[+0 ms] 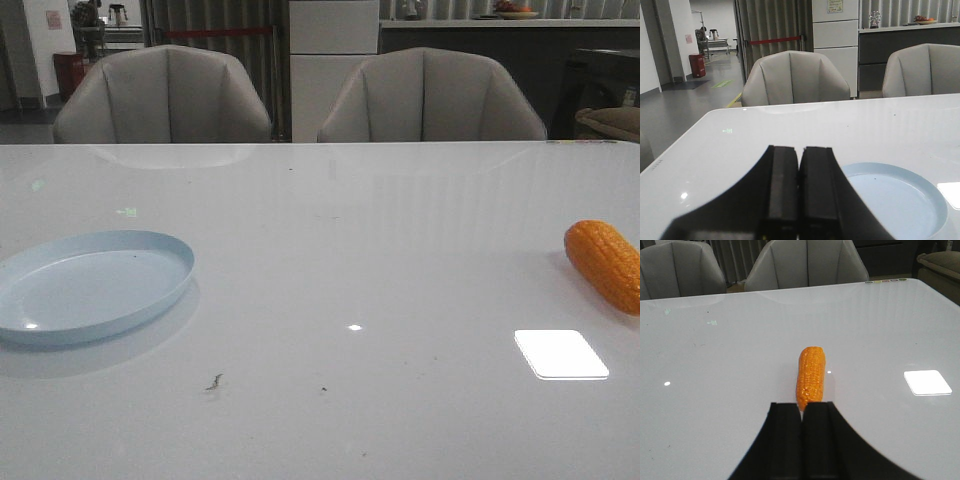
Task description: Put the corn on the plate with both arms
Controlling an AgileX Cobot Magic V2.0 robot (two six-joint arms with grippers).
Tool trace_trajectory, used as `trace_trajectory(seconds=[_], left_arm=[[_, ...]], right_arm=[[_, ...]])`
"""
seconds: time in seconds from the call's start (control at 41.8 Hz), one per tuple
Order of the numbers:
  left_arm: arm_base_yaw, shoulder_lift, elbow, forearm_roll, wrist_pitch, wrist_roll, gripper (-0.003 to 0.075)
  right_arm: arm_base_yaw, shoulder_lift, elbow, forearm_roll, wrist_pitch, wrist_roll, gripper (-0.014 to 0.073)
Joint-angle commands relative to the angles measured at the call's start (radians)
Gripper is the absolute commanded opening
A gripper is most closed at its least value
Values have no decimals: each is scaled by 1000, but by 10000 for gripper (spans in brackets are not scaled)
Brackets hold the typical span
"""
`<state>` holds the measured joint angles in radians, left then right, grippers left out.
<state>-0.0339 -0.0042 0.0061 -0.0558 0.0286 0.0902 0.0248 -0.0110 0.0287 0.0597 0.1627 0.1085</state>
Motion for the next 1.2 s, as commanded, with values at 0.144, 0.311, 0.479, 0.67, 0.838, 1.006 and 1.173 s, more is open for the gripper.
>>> trace_trajectory(seconds=[0.144,0.311,0.479,0.67,0.838,1.006,1.173], left_arm=[[0,-16,2,-11,-87,-8,90],[0,-16,2,-11,-87,-8,90],[0,-16,2,-11,-87,-8,90],[0,-16,2,-11,-87,-8,90],[0,-16,2,-11,-94,-8,90],[0,-16,0,-11,-216,-8,90],[0,-16,-59,-11,-348,-8,90]], right_arm=[[-2,-22,-16,-12,-82,0,57],[-2,-22,-16,-12,-82,0,57],[-2,-22,-16,-12,-82,0,57],[-2,-22,-16,-12,-84,0,57],[-2,-22,-16,-12,-85,0,57],[-5,-22,-16,-4,-147,2,57],[-4,-22,-88,-3,-273,2,57]])
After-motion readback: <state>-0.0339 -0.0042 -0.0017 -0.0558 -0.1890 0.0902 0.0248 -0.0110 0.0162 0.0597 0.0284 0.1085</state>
